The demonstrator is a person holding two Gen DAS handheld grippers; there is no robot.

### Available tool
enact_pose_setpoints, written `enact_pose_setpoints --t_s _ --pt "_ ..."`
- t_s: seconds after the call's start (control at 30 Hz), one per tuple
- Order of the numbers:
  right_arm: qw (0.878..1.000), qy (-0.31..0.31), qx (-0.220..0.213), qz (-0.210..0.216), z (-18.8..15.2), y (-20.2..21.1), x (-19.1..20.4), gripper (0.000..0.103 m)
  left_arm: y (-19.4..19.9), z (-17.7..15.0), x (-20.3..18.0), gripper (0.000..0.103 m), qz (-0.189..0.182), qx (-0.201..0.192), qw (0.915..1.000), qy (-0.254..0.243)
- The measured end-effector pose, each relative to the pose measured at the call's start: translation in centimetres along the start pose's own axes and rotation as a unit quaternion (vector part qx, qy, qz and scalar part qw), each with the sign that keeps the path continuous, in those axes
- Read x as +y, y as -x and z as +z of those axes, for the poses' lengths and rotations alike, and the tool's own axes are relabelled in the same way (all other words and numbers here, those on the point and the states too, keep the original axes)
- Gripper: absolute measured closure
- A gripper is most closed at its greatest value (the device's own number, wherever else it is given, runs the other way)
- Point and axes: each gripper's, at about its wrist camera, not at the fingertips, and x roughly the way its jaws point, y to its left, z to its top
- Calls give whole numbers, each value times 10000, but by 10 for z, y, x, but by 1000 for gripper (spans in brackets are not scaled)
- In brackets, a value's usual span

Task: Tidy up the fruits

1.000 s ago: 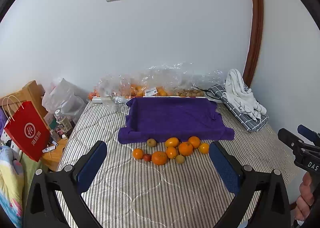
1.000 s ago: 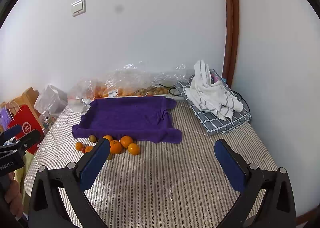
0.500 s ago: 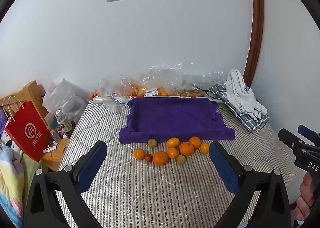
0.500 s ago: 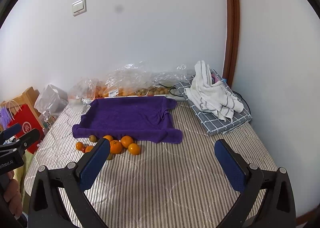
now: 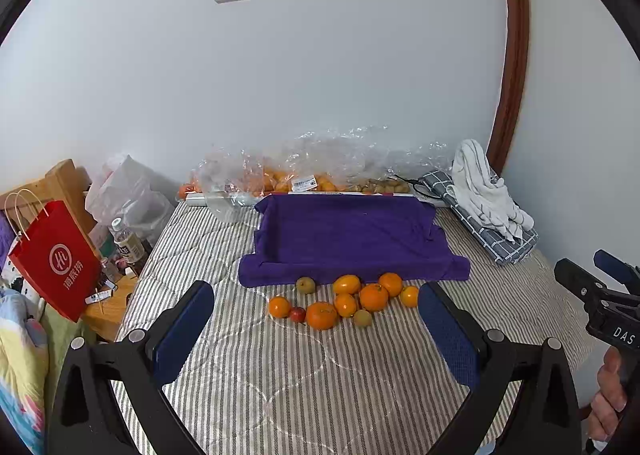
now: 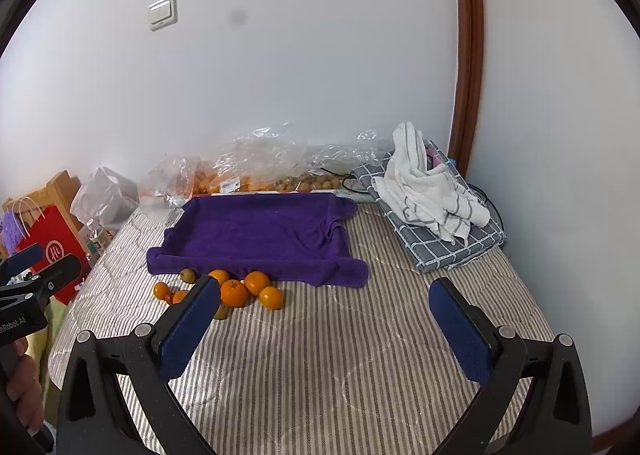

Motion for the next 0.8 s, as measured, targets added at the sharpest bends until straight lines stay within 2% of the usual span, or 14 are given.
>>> enact_pose_setpoints --t_s 0.8 --pt "10000 8 -26 22 2 2 0 1 1 -2 4 0 -12 -20 10000 26"
